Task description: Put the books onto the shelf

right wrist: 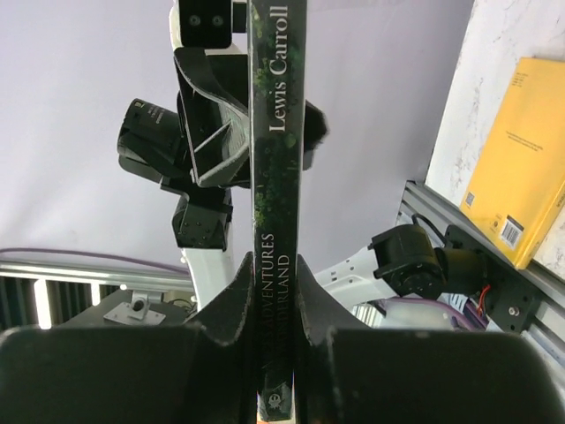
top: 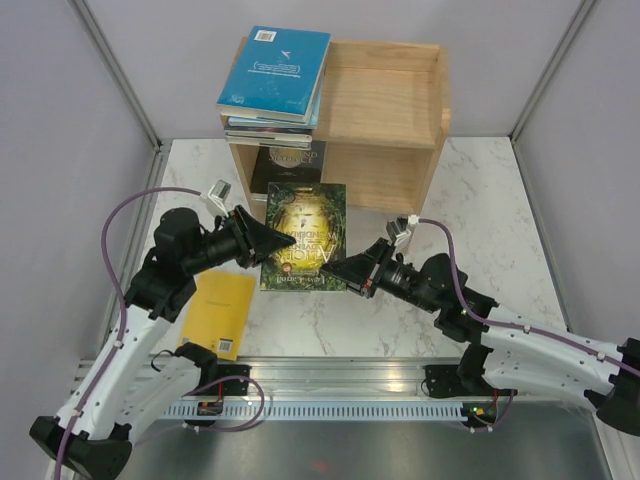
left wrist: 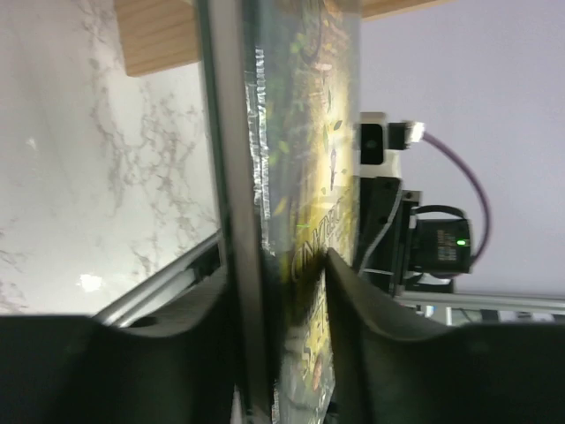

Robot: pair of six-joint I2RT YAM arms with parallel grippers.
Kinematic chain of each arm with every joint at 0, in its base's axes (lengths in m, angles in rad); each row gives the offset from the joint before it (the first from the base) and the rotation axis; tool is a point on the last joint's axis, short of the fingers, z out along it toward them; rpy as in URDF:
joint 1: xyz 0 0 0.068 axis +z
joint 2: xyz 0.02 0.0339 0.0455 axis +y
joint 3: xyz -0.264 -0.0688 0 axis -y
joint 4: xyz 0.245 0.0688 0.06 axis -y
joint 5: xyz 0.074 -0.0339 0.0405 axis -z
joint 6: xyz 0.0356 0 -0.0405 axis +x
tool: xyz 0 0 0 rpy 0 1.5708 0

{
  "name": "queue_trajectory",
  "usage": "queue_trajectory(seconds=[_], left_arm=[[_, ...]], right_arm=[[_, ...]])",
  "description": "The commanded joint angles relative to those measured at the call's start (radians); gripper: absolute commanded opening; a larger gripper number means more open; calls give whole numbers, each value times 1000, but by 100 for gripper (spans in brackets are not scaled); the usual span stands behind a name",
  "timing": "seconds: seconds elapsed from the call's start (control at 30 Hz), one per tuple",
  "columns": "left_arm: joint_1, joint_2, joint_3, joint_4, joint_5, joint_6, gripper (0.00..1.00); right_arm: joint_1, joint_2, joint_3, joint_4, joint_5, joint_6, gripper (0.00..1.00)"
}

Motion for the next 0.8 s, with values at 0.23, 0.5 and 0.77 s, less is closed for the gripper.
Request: queue_trajectory(seconds=[0.23, 0.5, 0.77], left_arm=[[2, -2, 142, -268, -131, 259, 82], [2, -42, 192, -395, -183, 311, 98], [2, -72, 221, -479, -212, 354, 100]], right_arm=[[-95, 145, 288, -2, -59, -100, 0], [-232, 239, 364, 2, -139, -89, 0], [-282, 364, 432, 42, -155, -83, 0]])
